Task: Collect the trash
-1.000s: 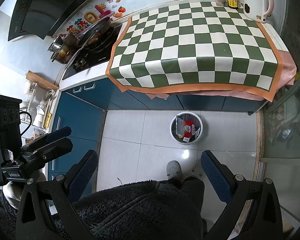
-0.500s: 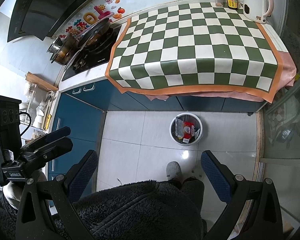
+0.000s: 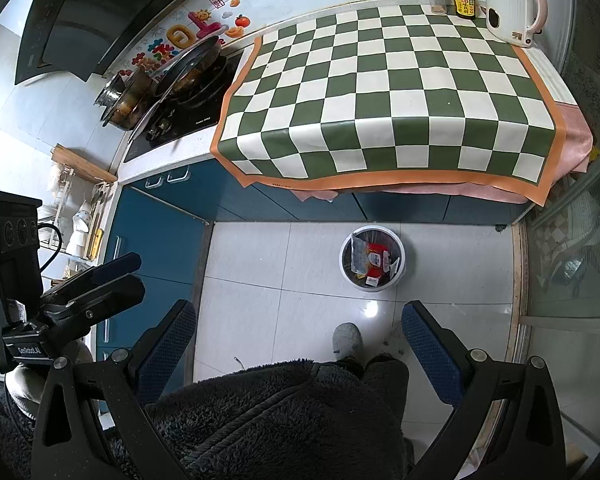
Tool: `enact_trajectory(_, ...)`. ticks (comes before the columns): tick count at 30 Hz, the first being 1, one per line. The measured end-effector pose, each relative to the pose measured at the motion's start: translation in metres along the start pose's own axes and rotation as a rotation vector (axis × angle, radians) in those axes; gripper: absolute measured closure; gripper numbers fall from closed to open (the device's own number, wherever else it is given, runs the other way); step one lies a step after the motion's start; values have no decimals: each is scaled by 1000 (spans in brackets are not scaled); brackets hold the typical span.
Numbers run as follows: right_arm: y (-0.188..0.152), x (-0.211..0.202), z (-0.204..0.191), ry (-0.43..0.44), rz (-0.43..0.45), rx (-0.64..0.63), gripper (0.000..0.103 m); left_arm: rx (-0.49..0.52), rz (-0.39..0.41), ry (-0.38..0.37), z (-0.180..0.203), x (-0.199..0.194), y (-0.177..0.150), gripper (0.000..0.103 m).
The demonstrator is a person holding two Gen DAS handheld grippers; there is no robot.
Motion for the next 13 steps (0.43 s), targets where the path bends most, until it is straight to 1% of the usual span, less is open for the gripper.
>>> enact_trajectory(13, -1, 0, 0, 1, 3, -1, 0, -6, 3, -4, 1, 0, 1, 0)
Point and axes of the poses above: each gripper's, at about its wrist camera, not at the fingertips, and x roughly the way its jaws point, z to its right, y to its top, the point moved 2 cm from there along x, roughly the way its jaws point, and after that the axes turned 11 degrees about z, right-handed, at the moved point
